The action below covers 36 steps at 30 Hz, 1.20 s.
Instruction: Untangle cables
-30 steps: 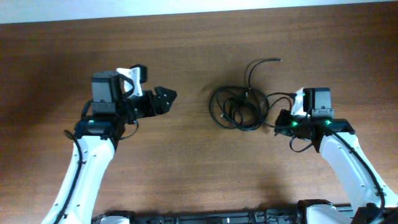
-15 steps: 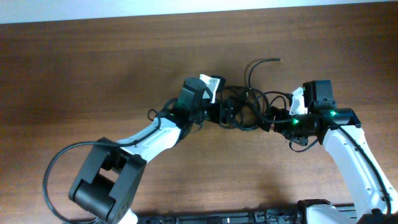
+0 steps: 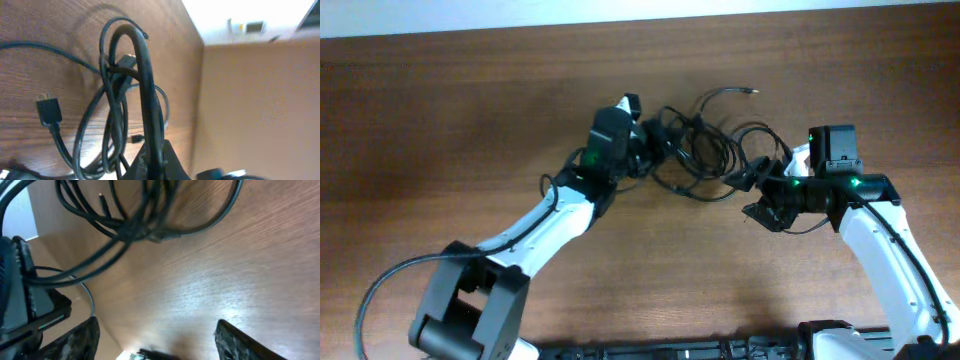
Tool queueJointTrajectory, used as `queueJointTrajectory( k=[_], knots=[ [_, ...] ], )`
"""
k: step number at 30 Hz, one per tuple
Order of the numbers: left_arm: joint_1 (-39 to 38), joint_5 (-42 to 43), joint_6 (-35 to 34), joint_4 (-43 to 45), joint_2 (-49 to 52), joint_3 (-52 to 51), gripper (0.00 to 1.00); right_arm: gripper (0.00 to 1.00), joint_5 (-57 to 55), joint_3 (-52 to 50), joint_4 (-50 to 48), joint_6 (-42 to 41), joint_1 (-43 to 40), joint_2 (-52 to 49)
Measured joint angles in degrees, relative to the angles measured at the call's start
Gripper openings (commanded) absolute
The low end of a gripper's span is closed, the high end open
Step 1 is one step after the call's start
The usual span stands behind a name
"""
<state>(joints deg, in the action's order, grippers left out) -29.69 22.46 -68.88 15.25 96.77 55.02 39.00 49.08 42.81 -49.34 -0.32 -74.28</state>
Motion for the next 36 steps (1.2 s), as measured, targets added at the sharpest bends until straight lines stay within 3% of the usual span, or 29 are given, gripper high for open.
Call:
queueJointTrajectory(
  k=[5, 8, 13, 17, 19, 25, 26, 27, 31, 32, 33, 34, 36],
  knots=[
    [0.6, 1.6, -5.6, 0.1, -4.9, 0.0, 0.00, 0.56, -3.7, 0.0, -0.7, 0.1, 0.1, 0.0],
    [0.6, 3.2, -5.8, 0.1, -7.1, 0.0, 0.00, 0.56, -5.4, 0.0, -1.1, 0.3, 3.6, -1.3],
    [0.6, 5.2, -6.0, 0.1, -7.3, 0.0, 0.00, 0.56, -6.0, 0.0, -14.6, -3.4, 7.6, -6.7],
    [0.8, 5.9, -6.0, 0.2, -7.3, 0.1, 0.00, 0.55, -6.2, 0.2, -25.5, -13.7, 7.9, -18.3],
    [1.0, 6.3, -6.0, -0.8, -7.3, 0.1, 0.00, 0.47, -6.2, 0.2, -34.5, -16.7, 8.4, -23.3],
    [1.0, 9.1, -6.0, -1.4, -7.3, 0.1, 0.00, 0.44, -8.0, -0.1, -48.9, -18.4, 8.7, -25.1],
    [1.1, 10.3, -6.8, -1.3, -7.3, 0.1, 0.00, 0.39, -8.4, -0.1, -51.3, -18.6, 8.9, -25.1],
    [1.2, 10.9, -7.5, -0.6, -7.3, 0.1, 0.00, 0.35, -8.6, -0.1, -51.9, -18.6, 9.3, -25.1],
    [1.3, 16.2, -13.8, 7.2, -7.4, 0.1, 0.00, 0.35, -11.9, -0.1, -52.3, -19.0, 12.3, -25.1],
    [1.3, 17.0, -14.6, 7.4, -7.4, 0.1, 0.00, 0.27, -12.3, -0.1, -51.8, -19.0, 12.4, -25.1],
    [1.3, 17.9, -15.2, 7.3, -7.4, 0.1, 0.00, 0.10, -12.9, 0.0, -49.9, -19.1, 12.4, -25.1],
    [1.3, 18.4, -15.1, 6.8, -7.4, 0.1, 0.00, 0.04, -13.5, 0.8, -42.3, -17.2, 12.4, -25.1],
    [1.2, 18.9, -14.4, 2.6, -7.5, 0.3, 0.00, 0.04, -13.8, 0.7, -37.0, -11.2, 12.5, -25.1]
  ],
)
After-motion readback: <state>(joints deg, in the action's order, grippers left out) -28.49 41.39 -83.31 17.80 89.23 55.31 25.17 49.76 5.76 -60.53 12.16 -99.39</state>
